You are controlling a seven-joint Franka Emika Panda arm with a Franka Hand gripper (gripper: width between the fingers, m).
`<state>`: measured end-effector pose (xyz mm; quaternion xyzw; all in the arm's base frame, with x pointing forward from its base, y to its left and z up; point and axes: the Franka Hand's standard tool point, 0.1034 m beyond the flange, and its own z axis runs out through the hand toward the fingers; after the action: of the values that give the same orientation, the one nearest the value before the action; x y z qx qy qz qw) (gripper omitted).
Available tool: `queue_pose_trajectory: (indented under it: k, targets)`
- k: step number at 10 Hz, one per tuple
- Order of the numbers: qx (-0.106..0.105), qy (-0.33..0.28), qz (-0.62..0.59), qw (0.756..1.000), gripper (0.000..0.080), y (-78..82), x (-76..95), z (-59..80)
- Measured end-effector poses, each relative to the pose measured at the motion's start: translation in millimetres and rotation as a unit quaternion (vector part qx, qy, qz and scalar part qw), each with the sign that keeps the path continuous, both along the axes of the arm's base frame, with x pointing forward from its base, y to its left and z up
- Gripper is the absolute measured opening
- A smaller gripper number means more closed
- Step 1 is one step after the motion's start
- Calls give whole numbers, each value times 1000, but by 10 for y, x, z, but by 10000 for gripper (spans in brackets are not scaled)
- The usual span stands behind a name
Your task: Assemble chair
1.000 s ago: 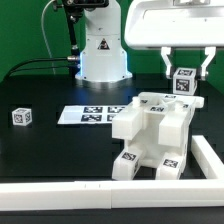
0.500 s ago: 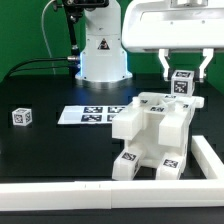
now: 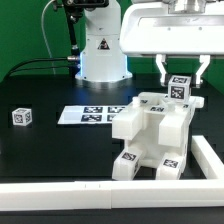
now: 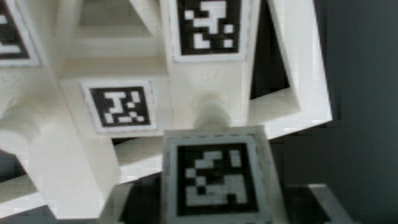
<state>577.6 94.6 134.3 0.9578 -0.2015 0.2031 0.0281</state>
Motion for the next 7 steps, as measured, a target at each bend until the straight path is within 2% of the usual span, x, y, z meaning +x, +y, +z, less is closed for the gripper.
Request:
queue_pose_trajectory:
  k: [7]
  targets:
    - [-5,-10,8,1000,284,43,26,-30]
